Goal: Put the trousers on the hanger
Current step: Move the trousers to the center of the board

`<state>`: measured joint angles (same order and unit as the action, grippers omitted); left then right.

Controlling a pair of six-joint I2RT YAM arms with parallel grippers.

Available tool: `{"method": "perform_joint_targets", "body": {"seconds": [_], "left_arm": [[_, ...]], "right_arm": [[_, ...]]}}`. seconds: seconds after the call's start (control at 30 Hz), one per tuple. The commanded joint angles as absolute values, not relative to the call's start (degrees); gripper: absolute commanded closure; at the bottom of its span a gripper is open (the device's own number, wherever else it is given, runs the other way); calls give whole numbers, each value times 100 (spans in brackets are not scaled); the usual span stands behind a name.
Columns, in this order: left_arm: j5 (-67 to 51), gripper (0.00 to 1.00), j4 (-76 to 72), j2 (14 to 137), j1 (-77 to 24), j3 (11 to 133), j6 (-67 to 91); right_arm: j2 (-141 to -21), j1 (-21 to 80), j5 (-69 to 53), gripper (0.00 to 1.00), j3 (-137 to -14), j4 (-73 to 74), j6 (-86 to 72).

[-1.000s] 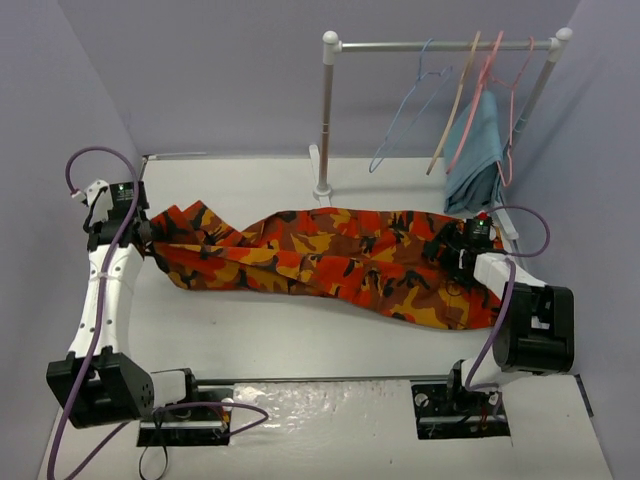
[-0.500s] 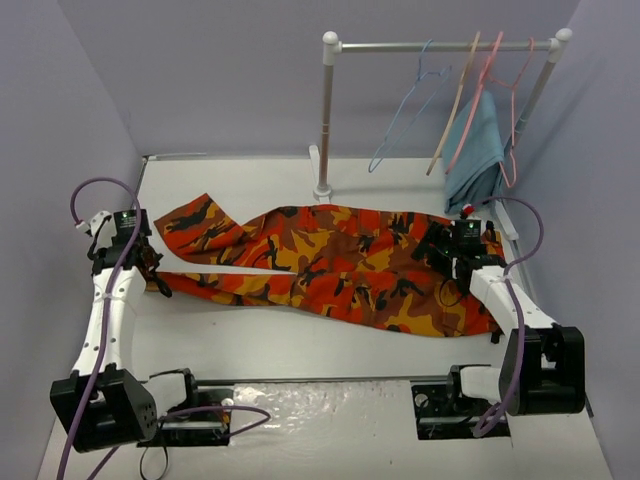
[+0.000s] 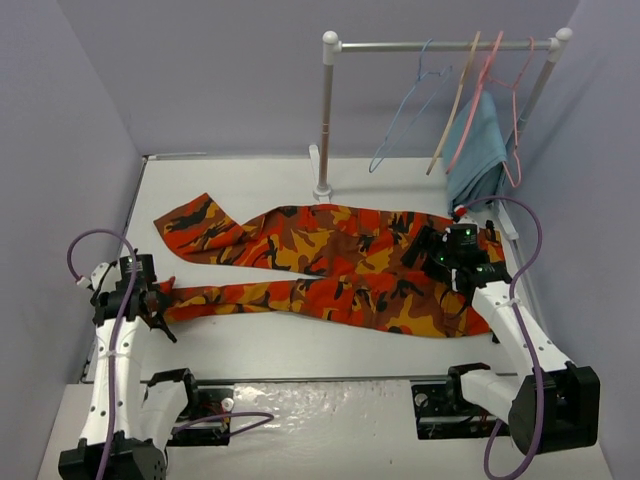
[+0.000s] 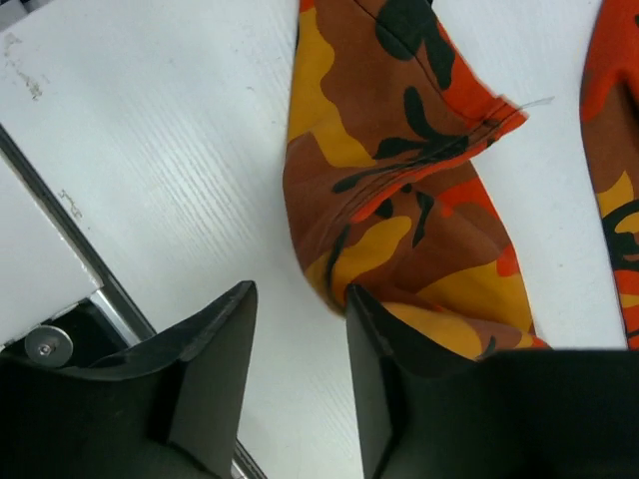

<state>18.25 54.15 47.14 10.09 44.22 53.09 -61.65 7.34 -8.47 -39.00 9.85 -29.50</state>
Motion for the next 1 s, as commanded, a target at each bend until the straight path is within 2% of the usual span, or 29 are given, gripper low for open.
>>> {"method": "perform_joint_targets", "body": {"seconds": [0.0,0.13,0.23,0.4,0.7,0.8,0.9,0.97], "left_arm": [[1941,32,6144,4187,909,5034,5646],[1595,28,5434,3635,861,5203,4879],[912,28,4614,3934,846,5292,4268],[-272,26,3231,5796,715,5691,3215],[-397,26,1888,9075,642,7514,2187],[-749,32,1838,10167,642,8470,1854],[-1075,47,1952,11186,650,9404,1661],[-1163,63,2136,11861,644,10004,1689]], "right_arm": [[-6074,818,-1004,5,-4219,1383,-2790],[-5877,889,-984,5,-4266,1468,-2689],[-5897,977,-984,5,-4301,1461,-2567],[-6097,1336,-919,5,-4471,1459,-2362],[-6340,1468,-730,3,-4535,1334,-2224],[-6425,1485,-782,3,-4570,1230,-2224],[-6470,1495,-823,3,-4605,1104,-2260],[-6502,1503,-759,3,-4612,1056,-2311]]}}
